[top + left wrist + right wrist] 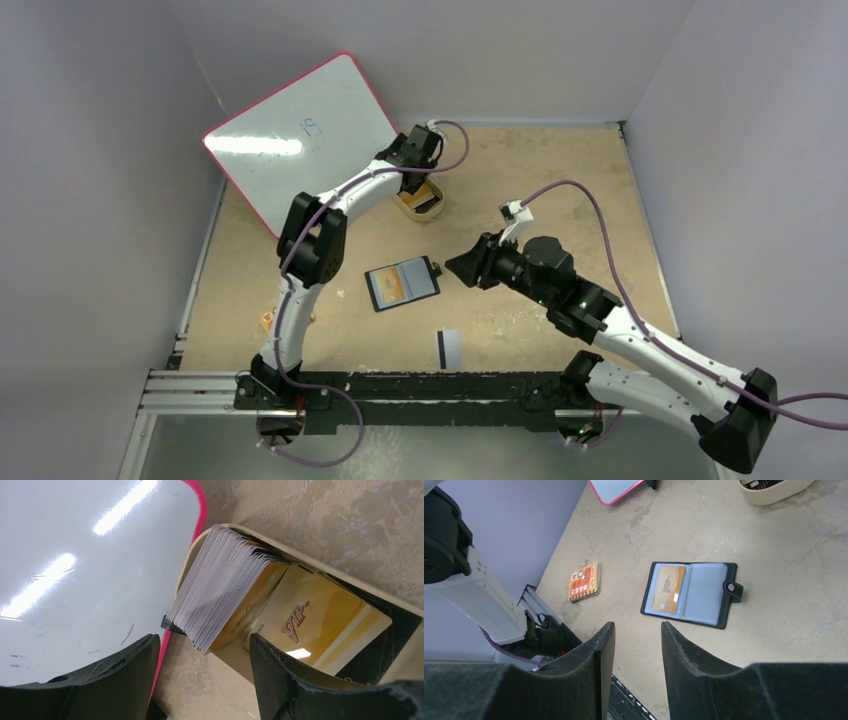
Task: Put the credit cards into the card holder
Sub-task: Pick up the credit card from the storage box.
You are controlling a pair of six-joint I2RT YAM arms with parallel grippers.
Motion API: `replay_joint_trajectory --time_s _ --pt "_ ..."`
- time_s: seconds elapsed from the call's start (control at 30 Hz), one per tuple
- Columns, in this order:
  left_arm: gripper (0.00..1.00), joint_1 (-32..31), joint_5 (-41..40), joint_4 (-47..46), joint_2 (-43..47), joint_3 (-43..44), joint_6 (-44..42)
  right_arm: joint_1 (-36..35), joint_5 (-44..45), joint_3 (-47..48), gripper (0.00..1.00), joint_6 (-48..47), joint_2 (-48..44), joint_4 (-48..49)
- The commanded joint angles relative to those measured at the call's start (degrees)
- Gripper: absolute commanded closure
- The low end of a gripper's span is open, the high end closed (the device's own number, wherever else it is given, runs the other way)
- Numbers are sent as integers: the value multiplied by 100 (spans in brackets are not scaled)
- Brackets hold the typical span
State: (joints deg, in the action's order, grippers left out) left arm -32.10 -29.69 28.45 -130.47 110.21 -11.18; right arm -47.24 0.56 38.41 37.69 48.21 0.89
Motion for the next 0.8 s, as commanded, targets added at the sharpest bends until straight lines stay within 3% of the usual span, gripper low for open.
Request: replay_joint_trajectory --time_s 0.0,0.37,0.57,0.77 --pt "36 57 -204 -170 -164 369 -230 -14 38 95 58 50 -68 206" --pt "44 54 -336 -369 -395 411 -455 -12 172 102 57 -25 -165 154" --pt "54 54 -311 -524 -232 372 -553 -13 212 94 57 -27 -100 184" --pt "56 59 -288 -527 -185 418 -631 -12 173 56 56 -11 -80 282"
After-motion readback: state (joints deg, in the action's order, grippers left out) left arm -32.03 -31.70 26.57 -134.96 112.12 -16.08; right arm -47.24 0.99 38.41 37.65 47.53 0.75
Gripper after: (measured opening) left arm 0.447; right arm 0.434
